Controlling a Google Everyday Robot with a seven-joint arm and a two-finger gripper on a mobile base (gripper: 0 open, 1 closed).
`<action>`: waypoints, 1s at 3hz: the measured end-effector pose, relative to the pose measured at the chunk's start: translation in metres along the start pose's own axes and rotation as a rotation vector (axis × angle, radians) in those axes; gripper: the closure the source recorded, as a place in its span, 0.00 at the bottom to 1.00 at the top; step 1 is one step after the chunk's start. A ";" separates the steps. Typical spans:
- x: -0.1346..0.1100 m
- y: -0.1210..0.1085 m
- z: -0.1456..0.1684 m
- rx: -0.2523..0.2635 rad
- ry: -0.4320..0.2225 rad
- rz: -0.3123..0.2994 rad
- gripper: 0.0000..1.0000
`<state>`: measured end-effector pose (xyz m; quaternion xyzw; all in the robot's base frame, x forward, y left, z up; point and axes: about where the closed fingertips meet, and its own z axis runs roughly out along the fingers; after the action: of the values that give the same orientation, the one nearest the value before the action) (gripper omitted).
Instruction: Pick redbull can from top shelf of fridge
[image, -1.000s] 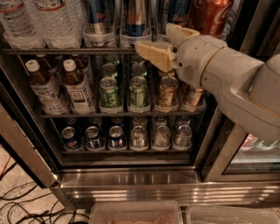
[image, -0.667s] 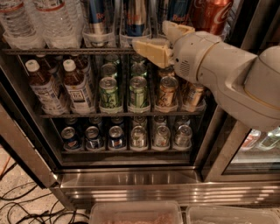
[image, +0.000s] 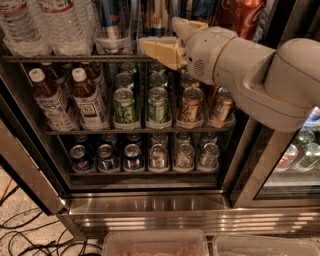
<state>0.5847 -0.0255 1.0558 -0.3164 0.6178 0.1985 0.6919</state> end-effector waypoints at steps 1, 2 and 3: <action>-0.003 0.000 0.011 -0.021 -0.006 -0.002 0.32; -0.003 0.000 0.021 -0.038 -0.009 0.004 0.32; 0.000 -0.001 0.031 -0.050 -0.010 0.018 0.33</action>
Offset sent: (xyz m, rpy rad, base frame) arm 0.0275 0.0160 0.0005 0.0105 0.0128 0.0542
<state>0.6079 -0.0056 1.0569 -0.3271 0.6120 0.2217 0.6851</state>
